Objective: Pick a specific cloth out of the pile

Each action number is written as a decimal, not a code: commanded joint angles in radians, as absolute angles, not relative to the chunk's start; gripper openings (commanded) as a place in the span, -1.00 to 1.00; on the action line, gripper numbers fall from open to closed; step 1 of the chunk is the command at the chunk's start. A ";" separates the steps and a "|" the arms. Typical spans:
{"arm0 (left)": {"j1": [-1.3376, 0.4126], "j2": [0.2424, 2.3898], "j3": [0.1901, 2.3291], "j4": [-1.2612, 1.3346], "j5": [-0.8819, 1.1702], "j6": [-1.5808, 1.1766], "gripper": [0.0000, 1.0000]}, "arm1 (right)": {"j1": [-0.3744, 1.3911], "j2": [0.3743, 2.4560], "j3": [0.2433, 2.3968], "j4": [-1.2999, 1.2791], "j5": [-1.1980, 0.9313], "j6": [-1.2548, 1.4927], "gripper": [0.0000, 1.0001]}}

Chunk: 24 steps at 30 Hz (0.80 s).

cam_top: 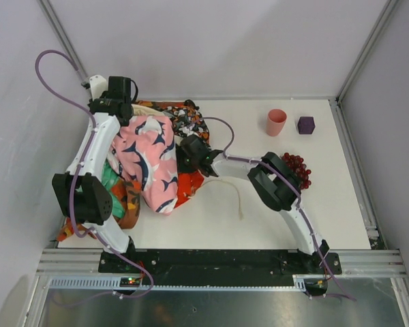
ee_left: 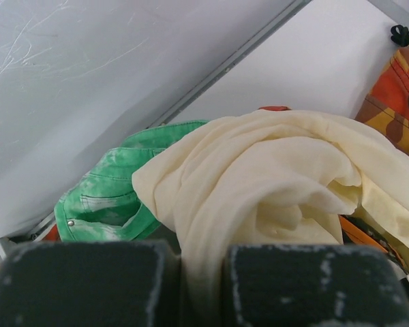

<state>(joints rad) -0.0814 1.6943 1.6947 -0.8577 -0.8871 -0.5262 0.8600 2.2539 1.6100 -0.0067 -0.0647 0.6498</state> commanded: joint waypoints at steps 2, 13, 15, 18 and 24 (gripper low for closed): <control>-0.063 1.675 1.702 -0.811 -0.942 -0.566 -0.99 | 0.918 2.186 1.600 -0.210 0.066 0.643 -0.92; -0.053 1.694 1.474 -0.811 -0.883 -0.712 -0.98 | 0.954 1.511 1.317 -0.286 0.343 0.386 -1.00; -0.052 1.719 1.437 -0.810 -0.874 -0.724 -0.98 | 0.956 1.411 1.313 -0.318 0.361 0.347 -1.00; -0.050 1.762 1.389 -0.811 -0.883 -0.734 -0.98 | 0.954 1.250 1.311 -0.341 0.382 0.290 -1.00; -0.043 1.799 1.326 -0.811 -0.904 -0.752 -0.98 | 0.924 1.001 1.315 -0.235 0.378 0.148 -1.00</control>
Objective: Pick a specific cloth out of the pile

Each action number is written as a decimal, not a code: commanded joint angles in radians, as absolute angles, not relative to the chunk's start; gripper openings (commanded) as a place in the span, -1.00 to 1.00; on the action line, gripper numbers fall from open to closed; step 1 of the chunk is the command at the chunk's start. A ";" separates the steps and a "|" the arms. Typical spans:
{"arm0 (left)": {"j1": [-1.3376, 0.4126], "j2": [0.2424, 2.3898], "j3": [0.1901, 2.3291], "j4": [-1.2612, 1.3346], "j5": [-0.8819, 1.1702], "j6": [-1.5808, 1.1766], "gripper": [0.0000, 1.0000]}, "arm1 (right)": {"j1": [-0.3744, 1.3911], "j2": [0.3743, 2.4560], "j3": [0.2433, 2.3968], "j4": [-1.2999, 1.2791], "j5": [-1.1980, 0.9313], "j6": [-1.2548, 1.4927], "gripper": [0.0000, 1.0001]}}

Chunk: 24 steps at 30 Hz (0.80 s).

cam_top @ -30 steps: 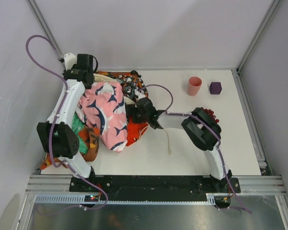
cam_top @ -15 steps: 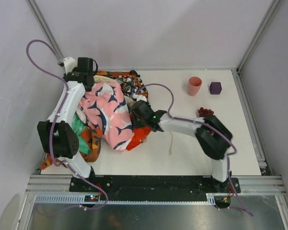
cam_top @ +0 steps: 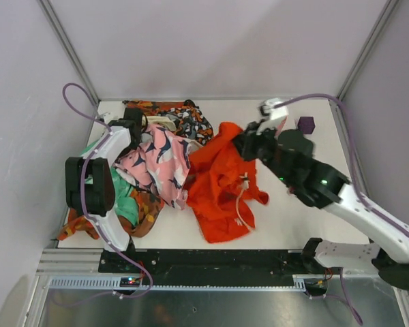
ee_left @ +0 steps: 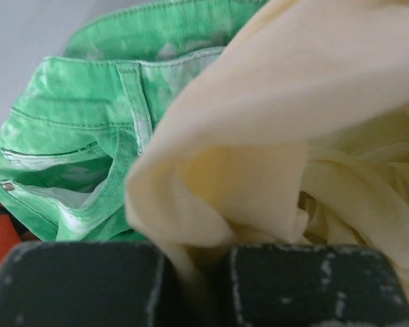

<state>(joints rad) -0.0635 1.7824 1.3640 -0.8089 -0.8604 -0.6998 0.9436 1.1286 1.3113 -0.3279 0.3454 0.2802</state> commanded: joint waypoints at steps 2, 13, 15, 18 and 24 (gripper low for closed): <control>-0.038 1.800 1.310 -0.810 -0.909 -0.755 -0.98 | 0.906 0.945 1.330 -0.193 0.382 0.105 -1.00; -0.022 1.695 1.328 -0.814 -0.790 -0.709 0.96 | 0.854 0.989 1.558 -0.274 0.356 0.025 -1.00; -0.022 1.626 1.340 -0.813 -0.713 -0.700 0.98 | 0.839 1.012 1.580 -0.271 0.358 0.017 -1.00; -0.023 1.503 1.345 -0.811 -0.619 -0.714 0.99 | 0.812 1.045 1.607 -0.254 0.356 0.010 -1.00; -0.038 1.291 1.369 -0.801 -0.508 -0.743 0.99 | 0.682 1.062 1.526 -0.218 0.265 0.110 -1.00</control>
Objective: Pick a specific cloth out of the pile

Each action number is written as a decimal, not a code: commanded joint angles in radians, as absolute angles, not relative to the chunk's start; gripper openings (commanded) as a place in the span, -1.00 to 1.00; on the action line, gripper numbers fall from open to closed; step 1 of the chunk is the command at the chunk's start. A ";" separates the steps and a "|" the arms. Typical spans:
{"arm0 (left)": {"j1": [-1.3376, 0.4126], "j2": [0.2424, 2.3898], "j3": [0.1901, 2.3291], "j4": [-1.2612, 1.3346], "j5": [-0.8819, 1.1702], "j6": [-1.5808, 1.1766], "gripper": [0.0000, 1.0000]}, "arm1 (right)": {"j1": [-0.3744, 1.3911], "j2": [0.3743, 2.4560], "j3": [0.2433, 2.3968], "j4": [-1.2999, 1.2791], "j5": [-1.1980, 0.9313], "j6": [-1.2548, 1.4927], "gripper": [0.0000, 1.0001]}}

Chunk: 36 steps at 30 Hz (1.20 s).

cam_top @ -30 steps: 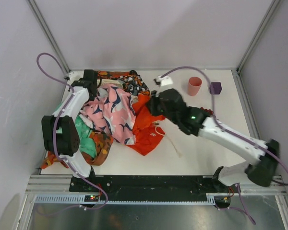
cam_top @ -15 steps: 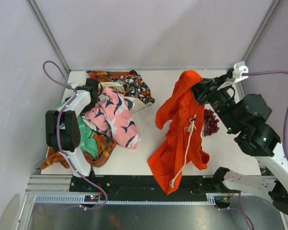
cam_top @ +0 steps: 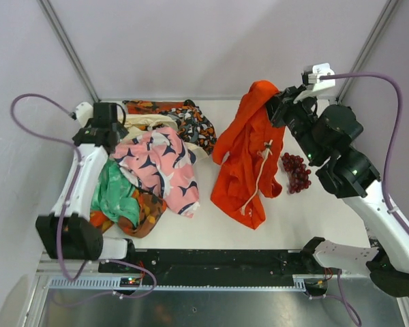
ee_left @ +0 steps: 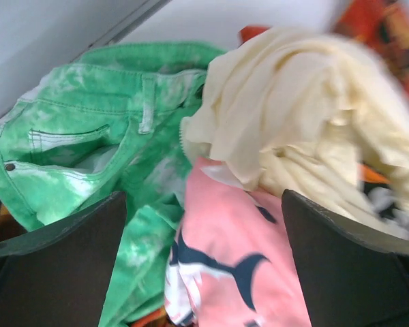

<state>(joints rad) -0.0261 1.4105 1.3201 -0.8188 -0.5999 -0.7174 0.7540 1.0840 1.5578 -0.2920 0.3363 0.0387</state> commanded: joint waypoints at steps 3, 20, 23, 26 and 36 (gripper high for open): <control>-0.076 1.223 1.362 -0.801 -0.499 -0.730 0.99 | 0.603 1.038 1.410 -0.204 0.201 0.192 -1.00; -0.383 1.054 1.198 -0.793 -0.522 -0.755 0.99 | 0.550 1.023 0.801 -0.114 0.181 0.509 -1.00; -0.417 1.045 1.170 -0.791 -0.514 -0.759 0.99 | 0.582 1.106 0.755 -0.087 0.194 0.544 -1.00; -0.443 1.030 1.139 -0.790 -0.501 -0.755 0.99 | 0.619 1.218 0.720 -0.102 0.222 0.593 -0.99; -0.469 0.928 1.059 -0.790 -0.413 -0.752 0.99 | 0.622 1.423 0.672 -0.087 0.178 0.697 -0.09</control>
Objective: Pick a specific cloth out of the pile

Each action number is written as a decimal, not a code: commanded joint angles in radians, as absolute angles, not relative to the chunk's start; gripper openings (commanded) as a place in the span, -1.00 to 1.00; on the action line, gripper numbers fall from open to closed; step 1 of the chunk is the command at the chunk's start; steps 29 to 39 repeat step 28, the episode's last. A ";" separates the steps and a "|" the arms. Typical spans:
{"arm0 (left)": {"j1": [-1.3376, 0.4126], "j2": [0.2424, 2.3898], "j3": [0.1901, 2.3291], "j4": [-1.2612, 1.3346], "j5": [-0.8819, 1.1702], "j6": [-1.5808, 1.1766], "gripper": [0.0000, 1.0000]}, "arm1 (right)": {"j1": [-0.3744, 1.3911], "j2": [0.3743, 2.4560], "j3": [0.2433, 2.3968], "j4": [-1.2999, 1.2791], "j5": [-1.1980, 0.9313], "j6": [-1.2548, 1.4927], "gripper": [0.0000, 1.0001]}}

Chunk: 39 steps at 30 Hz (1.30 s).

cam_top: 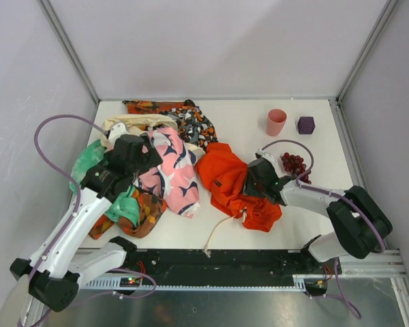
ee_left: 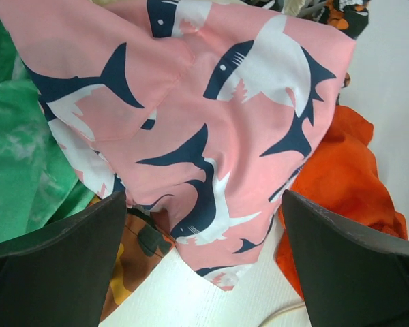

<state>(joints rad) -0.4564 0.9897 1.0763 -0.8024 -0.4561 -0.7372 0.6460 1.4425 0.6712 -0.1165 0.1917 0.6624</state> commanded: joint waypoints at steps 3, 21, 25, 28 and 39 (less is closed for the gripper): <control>-0.470 0.876 1.040 -0.789 -0.396 -0.747 0.99 | 0.582 1.291 0.687 -0.121 0.167 0.643 0.62; -0.471 0.779 0.989 -0.786 -0.371 -0.749 0.99 | 0.235 0.561 0.719 -0.318 0.432 0.452 0.99; -0.471 0.773 0.978 -0.788 -0.390 -0.751 0.99 | 0.222 0.547 0.719 -0.339 0.454 0.449 0.99; -0.471 0.768 0.978 -0.788 -0.395 -0.752 0.99 | 0.220 0.531 0.710 -0.325 0.439 0.442 0.99; -0.471 0.768 0.978 -0.788 -0.395 -0.752 0.99 | 0.220 0.531 0.710 -0.325 0.439 0.442 0.99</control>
